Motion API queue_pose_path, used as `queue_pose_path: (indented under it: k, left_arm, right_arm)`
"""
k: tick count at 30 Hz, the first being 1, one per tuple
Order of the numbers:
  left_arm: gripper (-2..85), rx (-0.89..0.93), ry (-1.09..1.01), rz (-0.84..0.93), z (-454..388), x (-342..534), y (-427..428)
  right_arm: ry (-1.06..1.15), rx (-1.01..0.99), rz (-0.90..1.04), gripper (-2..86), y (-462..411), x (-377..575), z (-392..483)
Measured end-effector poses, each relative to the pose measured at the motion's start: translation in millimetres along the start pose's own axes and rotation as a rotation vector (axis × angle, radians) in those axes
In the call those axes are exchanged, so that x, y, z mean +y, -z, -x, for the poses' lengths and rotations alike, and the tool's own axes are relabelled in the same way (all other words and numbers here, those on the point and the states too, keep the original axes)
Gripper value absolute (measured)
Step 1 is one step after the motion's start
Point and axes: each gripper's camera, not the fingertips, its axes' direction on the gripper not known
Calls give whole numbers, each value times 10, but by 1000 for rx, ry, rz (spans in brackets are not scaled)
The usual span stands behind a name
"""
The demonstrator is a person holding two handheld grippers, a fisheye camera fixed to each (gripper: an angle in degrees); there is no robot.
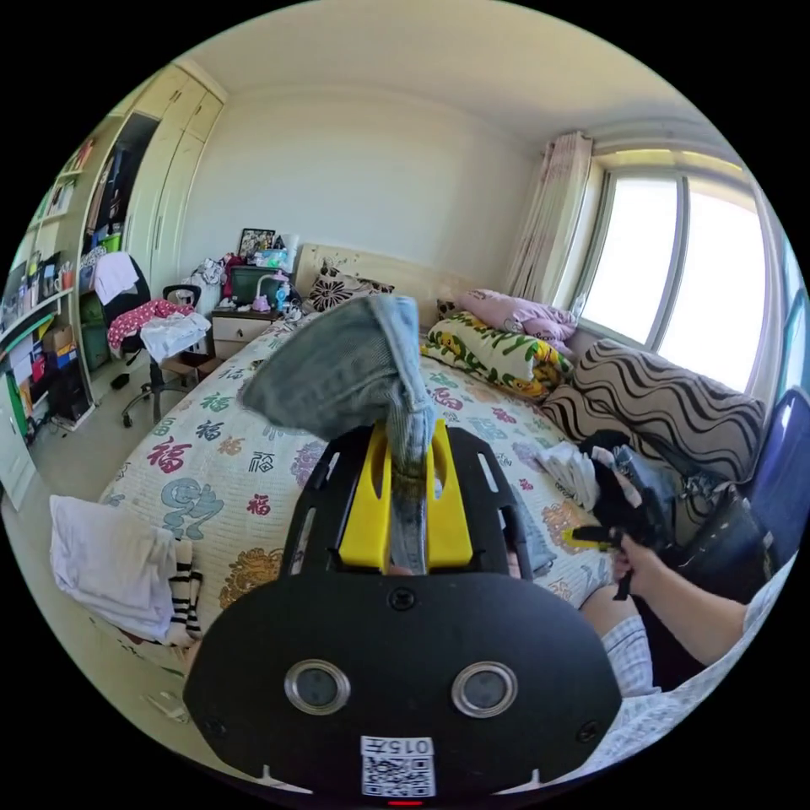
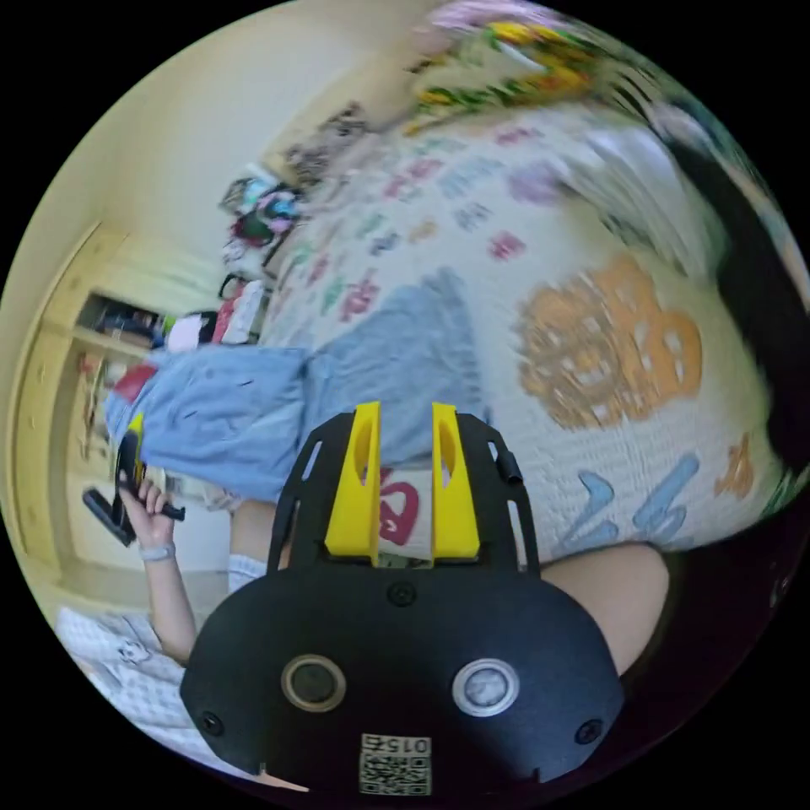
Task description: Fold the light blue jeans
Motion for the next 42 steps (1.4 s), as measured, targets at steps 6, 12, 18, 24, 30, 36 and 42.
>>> queue_pose_path:
  k: [6,12,18,24,30,36,42]
  left_arm:
    - [58,17,21,-29,514,-557,499]
    - [58,3,-59,-57,807,-1129,883]
    - [58,97,-27,-78,1300,-1781,1091]
    - [56,141,64,-163,2153,-2405,1572]
    - [57,7,268,-154,3377,-2326,2103]
    - [56,-35,626,-45,4456,-1813,1998]
    - [62,-52,763,40,5148,-2000,1634]
  right_arm:
    - [-145,-47,107,101,-379,-182,-397]
    - [-67,-187,253,69,-619,-395,-263]
    - [7,-228,147,3,-241,-528,-127]
    - [48,-202,-130,-6,1029,-666,-210]
    - [42,-144,-271,-6,2004,-512,-335]
    - [26,-199,-239,-6,2019,-476,-217]
    - [92,-169,-182,-6,1921,-1010,341]
